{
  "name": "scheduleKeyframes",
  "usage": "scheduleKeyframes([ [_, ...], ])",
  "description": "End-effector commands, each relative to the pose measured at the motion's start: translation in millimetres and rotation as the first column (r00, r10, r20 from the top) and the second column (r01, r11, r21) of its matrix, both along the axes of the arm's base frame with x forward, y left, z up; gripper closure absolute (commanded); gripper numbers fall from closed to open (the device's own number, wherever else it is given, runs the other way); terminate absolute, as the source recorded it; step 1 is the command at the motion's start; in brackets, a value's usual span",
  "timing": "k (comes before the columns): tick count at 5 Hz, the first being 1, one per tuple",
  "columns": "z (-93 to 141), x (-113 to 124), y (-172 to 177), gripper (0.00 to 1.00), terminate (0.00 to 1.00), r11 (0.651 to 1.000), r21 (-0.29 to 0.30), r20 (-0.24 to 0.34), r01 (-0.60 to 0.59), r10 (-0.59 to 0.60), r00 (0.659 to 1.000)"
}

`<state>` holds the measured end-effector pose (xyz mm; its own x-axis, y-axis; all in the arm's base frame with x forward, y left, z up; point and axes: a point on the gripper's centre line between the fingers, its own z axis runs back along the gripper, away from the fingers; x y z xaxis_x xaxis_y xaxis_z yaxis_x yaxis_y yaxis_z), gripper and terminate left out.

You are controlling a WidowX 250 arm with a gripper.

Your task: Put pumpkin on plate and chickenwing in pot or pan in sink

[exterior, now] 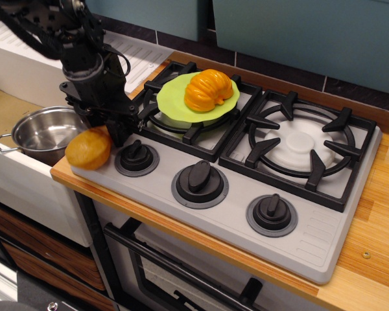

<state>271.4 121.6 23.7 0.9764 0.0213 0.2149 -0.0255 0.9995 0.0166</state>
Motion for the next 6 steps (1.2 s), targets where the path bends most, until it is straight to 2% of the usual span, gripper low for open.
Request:
scheduleKeyframes([
  [1,27.8,12.3,2.2,1.0,0.0,0.999,0.039,0.031,-0.002,0.001,1.0],
  [3,81.7,14.6,12.6,1.0,0.0,0.998,0.057,-0.048,0.023,-0.02,0.999],
  [4,92.7,25.6,26.4,1.0,0.0,0.998,0.049,-0.066,0.05,-0.047,0.997],
  [6,67.2,39.7,59.5,1.0,0.0,0.997,-0.005,-0.063,0.083,-0.083,0.995],
])
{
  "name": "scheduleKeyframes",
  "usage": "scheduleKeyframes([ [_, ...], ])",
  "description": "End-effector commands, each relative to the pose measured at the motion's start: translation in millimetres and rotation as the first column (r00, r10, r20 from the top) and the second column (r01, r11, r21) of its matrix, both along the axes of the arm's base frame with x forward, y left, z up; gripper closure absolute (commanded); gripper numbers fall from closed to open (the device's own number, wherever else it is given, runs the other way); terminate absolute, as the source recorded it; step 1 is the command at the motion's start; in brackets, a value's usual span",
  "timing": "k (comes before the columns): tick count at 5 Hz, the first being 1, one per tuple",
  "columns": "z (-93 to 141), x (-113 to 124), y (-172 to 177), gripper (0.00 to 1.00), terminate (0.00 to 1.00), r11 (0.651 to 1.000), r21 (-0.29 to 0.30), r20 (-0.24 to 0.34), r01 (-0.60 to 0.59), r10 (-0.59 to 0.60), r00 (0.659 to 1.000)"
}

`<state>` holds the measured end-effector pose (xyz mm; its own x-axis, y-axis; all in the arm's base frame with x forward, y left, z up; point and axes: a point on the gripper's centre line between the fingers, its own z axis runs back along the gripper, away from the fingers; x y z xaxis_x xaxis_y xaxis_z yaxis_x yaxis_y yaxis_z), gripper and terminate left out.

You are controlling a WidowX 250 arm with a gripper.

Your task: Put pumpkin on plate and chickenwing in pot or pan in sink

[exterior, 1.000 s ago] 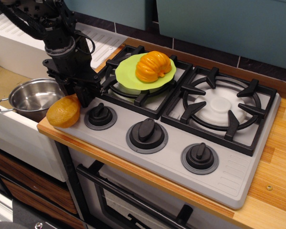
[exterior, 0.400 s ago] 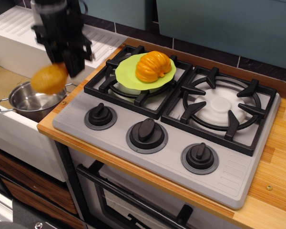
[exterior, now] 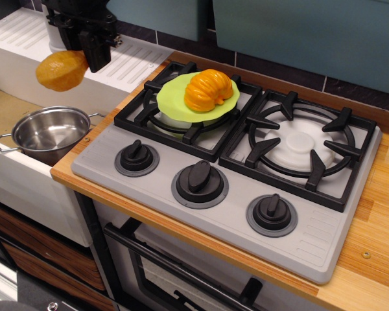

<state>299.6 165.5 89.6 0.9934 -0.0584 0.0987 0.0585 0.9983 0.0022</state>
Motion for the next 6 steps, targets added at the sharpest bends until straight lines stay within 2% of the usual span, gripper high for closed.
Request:
scheduleKeyframes([
  [1,-11.8,12.1,29.2,1.0,0.0,1.0,-0.016,0.054,-0.002,0.003,0.999],
  [4,-54.3,9.8,55.6,1.0,0.0,0.997,-0.081,0.089,0.02,-0.012,0.996],
  [6,-80.4,17.1,58.3,1.0,0.0,0.992,-0.112,0.129,0.052,-0.037,0.991],
])
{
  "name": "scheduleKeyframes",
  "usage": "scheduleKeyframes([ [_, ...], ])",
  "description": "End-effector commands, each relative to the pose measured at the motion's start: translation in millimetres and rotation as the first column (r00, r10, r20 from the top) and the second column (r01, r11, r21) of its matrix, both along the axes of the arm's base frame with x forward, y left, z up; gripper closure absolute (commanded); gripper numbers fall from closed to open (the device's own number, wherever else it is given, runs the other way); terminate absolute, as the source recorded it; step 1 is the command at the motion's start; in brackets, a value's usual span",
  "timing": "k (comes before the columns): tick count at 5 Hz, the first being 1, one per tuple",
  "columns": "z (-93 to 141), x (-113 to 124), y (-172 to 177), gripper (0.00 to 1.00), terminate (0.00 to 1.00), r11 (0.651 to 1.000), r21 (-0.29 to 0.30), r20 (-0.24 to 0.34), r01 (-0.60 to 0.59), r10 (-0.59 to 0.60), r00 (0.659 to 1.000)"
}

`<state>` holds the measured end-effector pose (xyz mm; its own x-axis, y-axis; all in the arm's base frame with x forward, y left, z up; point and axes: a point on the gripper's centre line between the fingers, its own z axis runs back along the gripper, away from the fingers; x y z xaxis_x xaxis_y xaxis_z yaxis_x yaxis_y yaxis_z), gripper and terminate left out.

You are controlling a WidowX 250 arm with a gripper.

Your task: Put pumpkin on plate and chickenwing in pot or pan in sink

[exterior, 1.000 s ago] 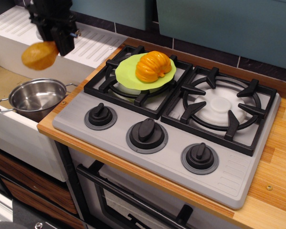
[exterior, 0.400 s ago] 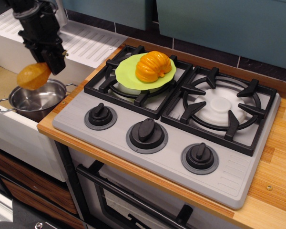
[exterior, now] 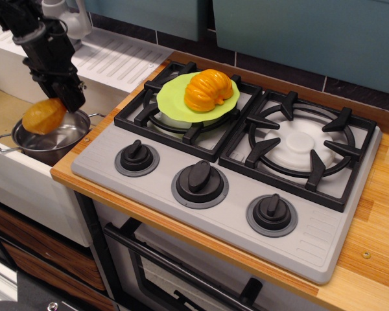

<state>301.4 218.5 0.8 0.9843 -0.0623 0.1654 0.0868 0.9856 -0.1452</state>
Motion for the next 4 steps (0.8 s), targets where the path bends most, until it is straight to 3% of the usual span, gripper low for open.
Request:
scheduleKeyframes([
  [1,13.3,14.2,1.9,0.0,0.0,0.999,0.046,0.069,0.01,-0.014,0.998],
  [3,36.3,11.6,-12.9,0.0,0.0,0.997,0.081,0.06,-0.014,0.009,0.998],
  [4,61.0,6.6,-20.4,0.0,1.0,0.993,0.115,0.036,-0.025,0.021,0.999],
])
